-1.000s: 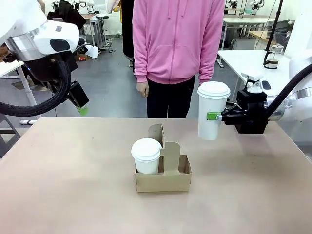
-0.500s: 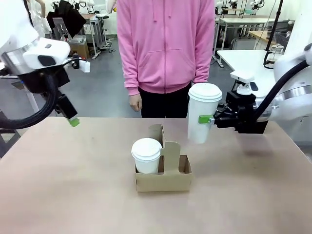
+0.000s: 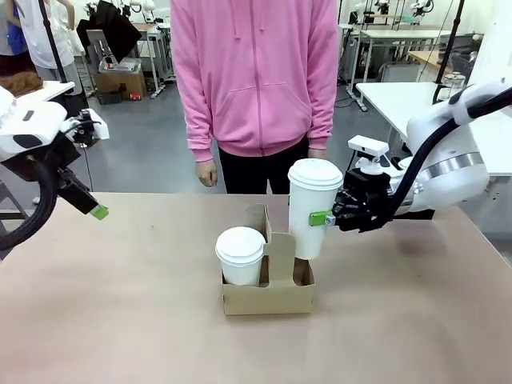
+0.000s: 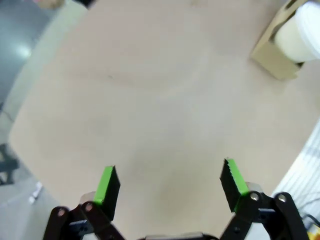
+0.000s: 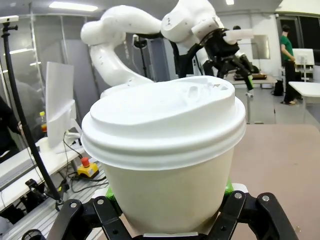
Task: Pour a drink into a cup and package it in a carrier.
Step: Insert the held 600 ml Paper Cup into the Cup Carrier.
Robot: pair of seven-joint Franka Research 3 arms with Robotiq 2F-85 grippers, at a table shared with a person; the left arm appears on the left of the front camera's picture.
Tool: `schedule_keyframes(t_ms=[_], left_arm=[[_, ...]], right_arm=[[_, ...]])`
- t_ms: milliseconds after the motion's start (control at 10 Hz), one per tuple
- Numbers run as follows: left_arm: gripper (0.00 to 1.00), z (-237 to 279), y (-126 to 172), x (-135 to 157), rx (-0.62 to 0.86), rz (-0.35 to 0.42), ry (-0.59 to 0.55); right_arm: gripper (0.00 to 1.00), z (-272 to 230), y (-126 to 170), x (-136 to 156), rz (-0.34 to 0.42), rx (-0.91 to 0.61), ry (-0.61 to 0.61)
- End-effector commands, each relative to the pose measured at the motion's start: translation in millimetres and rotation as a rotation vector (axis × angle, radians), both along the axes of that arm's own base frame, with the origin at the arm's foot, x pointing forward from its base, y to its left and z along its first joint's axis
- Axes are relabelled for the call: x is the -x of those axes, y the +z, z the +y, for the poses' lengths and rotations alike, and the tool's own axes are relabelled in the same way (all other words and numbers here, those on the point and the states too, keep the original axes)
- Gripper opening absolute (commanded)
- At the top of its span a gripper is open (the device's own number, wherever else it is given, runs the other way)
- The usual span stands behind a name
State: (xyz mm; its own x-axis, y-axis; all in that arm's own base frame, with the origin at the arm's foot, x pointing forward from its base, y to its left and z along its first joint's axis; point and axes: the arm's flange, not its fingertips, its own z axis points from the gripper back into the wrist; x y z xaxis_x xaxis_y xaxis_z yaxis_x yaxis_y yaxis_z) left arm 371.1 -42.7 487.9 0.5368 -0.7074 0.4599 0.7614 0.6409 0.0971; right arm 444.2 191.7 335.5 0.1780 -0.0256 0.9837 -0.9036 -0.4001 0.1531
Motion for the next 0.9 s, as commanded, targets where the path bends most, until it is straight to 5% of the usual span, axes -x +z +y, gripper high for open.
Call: schedule_keyframes(t_ms=[0, 700, 800], left_arm=[[1.00, 8.2, -40.8, 21.0, 0.071, -0.044, -0.103], [1.00, 11.1, -61.3, 17.0, 0.073, -0.002, -0.140], [1.00, 11.7, -32.1, -17.8, 0.065, 0.005, -0.122]], right_arm=[[0.80, -0.4, -4.7, -0.1, -0.026, -0.018, 0.017], [0.80, 14.1, -32.8, 9.2, -0.012, -0.047, 0.019], [0.80, 17.4, -36.9, 10.5, -0.009, -0.040, 0.023]])
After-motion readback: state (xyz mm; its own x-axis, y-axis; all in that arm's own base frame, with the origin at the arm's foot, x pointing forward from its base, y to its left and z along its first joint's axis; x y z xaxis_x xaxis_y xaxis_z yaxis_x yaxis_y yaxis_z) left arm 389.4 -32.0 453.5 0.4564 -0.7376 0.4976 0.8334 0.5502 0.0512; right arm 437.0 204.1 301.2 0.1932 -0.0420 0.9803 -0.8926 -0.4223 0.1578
